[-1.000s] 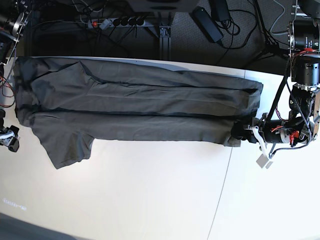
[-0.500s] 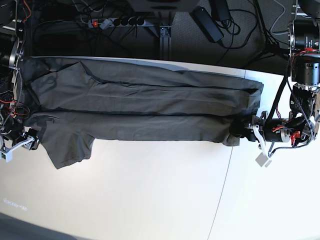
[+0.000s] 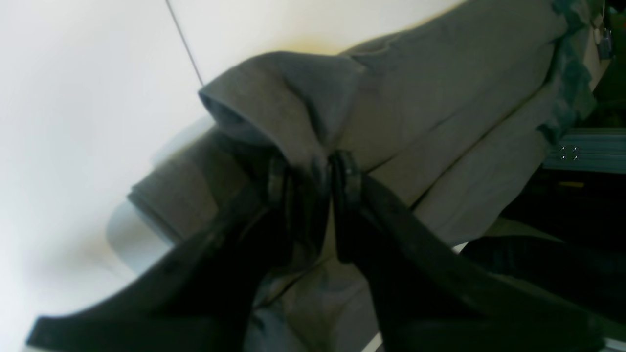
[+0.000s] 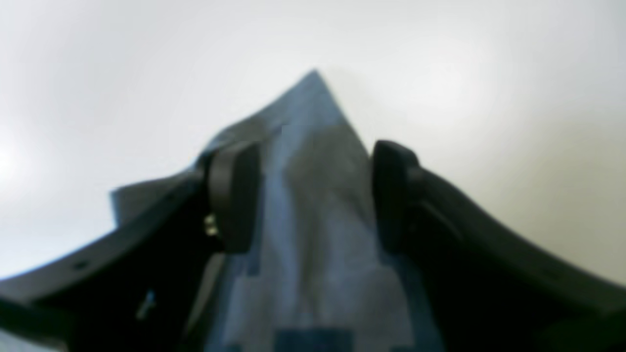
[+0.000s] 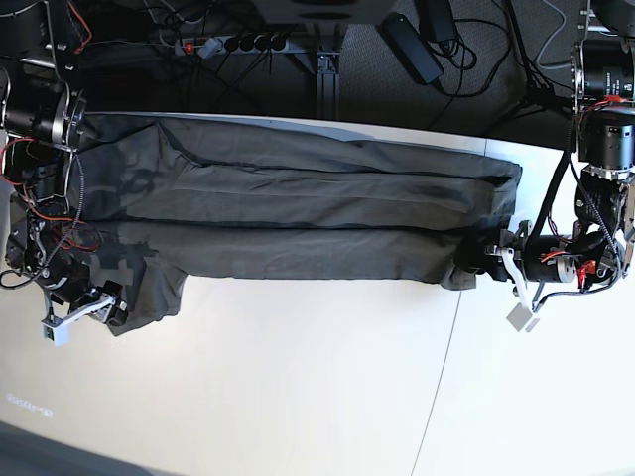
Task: Fold the T-shirt properly
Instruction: 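Grasp the hem corners with both grippers and fold them toward the collar, then lay the hem fold down and regrasp the strip ends with both grippers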
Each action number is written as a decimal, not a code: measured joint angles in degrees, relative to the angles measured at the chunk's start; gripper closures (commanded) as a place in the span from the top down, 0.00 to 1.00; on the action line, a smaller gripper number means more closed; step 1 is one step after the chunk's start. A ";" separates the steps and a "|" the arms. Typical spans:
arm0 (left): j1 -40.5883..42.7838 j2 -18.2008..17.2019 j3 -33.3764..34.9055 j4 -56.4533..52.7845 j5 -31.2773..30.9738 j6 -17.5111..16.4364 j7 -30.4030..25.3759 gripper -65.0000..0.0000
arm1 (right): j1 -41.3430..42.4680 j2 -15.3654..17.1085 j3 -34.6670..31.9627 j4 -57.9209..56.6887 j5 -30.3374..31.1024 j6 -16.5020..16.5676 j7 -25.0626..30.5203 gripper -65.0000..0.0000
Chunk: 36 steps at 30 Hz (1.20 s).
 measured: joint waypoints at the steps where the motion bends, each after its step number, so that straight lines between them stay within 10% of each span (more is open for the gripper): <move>1: 0.00 0.02 0.00 0.00 0.00 0.00 -0.15 0.24 | 0.00 -0.33 -0.46 0.09 -0.44 0.02 0.02 0.57; 5: 0.00 0.00 0.00 0.00 0.02 0.00 -0.37 0.24 | 0.00 -0.92 -3.26 0.09 -1.33 0.04 0.15 0.47; 9: 0.00 0.02 0.00 0.00 0.00 0.00 -0.39 0.24 | 0.11 -0.92 -4.92 0.09 -3.61 0.22 1.36 0.00; 18: -0.46 -0.02 0.00 0.02 0.00 0.00 -2.49 0.15 | -2.97 -0.39 -5.18 12.24 -6.91 0.63 -5.46 0.00; 36: -0.26 0.00 0.00 0.07 -6.67 0.00 5.25 0.15 | -35.26 12.07 5.92 58.05 8.87 1.33 -19.15 0.00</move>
